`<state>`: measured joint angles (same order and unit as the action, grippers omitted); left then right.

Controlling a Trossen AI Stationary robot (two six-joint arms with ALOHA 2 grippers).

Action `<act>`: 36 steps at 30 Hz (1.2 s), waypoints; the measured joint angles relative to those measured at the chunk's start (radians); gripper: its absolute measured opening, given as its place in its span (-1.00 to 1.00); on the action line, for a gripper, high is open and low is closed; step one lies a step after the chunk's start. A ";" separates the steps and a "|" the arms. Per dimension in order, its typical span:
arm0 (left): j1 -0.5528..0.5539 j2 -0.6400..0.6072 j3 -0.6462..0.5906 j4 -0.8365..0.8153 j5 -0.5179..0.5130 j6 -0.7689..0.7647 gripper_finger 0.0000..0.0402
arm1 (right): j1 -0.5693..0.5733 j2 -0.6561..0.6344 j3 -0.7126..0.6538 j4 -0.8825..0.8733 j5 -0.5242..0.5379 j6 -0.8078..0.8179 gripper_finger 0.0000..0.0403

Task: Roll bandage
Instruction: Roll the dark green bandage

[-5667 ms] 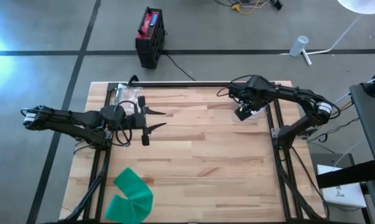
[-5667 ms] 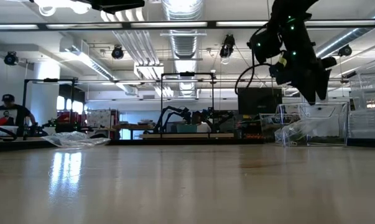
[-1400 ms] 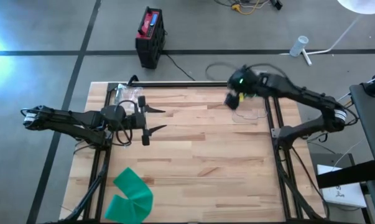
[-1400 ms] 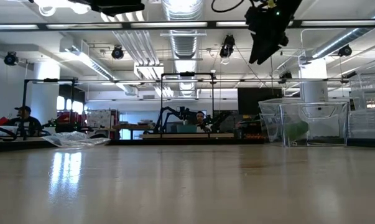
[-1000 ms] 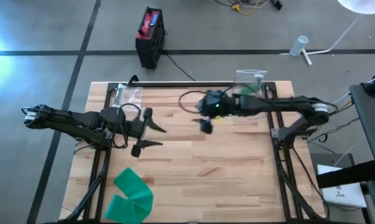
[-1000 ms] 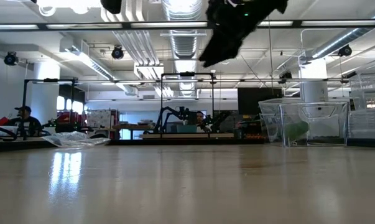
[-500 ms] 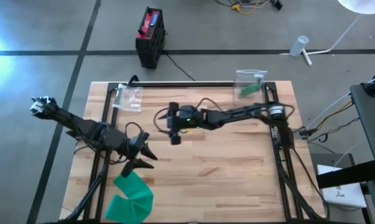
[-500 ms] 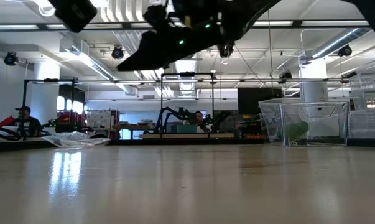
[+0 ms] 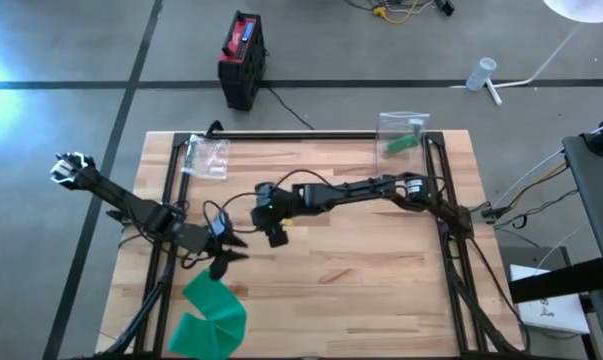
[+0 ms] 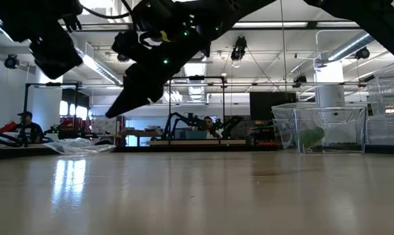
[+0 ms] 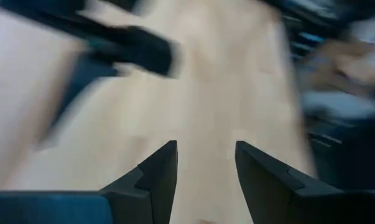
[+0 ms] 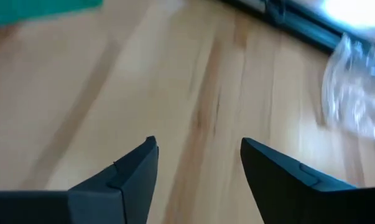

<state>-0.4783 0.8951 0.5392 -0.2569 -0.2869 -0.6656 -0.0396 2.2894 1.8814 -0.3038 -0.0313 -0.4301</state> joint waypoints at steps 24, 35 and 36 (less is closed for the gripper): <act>0.029 0.001 0.005 0.009 -0.035 0.177 -0.08 | 0.103 -0.350 -0.194 -0.324 0.215 0.482 -0.03; -0.255 0.004 0.006 0.086 0.223 -0.157 0.11 | 0.447 -0.291 -0.253 -0.003 0.478 0.867 -0.06; -0.295 0.010 0.006 0.105 0.221 -0.194 0.11 | 0.471 -0.277 -0.254 0.026 0.499 0.889 -0.06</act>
<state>-0.7737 0.9048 0.5449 -0.1524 -0.0662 -0.8601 0.4311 2.0124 1.6276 -0.2781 0.4678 0.4589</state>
